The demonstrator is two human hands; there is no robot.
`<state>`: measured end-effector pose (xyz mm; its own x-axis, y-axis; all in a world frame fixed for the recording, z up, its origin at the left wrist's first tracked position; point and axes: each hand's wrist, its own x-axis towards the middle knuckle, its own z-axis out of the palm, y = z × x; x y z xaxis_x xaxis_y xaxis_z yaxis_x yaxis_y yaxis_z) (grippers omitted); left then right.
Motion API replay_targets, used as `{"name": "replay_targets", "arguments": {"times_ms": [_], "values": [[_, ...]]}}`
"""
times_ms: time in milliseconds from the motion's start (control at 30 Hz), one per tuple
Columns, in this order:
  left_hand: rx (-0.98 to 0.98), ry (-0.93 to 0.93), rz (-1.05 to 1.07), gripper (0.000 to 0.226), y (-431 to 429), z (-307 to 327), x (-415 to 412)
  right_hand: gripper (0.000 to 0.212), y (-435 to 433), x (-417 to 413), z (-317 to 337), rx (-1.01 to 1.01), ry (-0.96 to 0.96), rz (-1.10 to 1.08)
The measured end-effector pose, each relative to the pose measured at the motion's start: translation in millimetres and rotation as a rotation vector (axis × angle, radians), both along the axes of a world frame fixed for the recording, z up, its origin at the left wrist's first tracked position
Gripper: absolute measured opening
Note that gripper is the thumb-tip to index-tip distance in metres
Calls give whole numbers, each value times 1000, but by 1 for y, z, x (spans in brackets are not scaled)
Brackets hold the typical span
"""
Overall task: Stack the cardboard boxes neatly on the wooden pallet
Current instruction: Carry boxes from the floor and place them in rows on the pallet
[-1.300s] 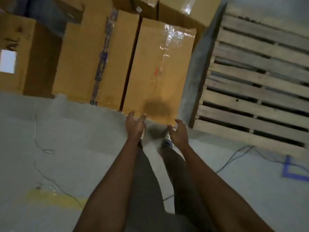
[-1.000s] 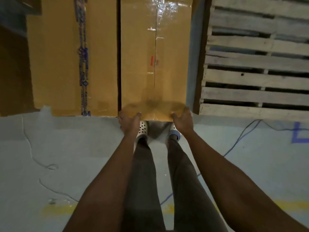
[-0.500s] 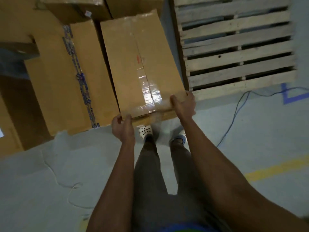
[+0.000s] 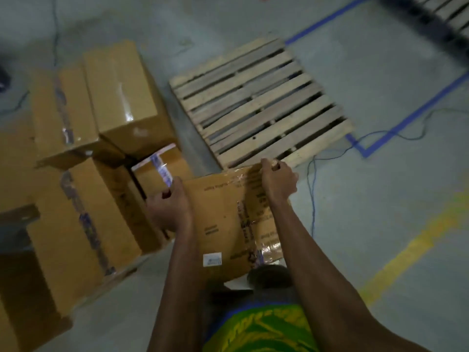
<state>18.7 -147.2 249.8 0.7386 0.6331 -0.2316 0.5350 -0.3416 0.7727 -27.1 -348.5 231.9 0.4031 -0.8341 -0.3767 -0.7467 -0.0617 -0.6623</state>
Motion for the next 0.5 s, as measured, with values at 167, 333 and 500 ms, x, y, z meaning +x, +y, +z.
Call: {"name": "replay_targets", "arguments": {"times_ms": [167,333,500], "values": [[-66,3,-160,34,-131,20,-37,53,-121,-58,23,-9,22,-148],[-271,0,-223,24,-230,37,-48,46,-216,-78,43,-63,-103,-256],[-405,5,-226,19,-305,41,-32,52,-285,-71,49,-84,-188,-316]]}}
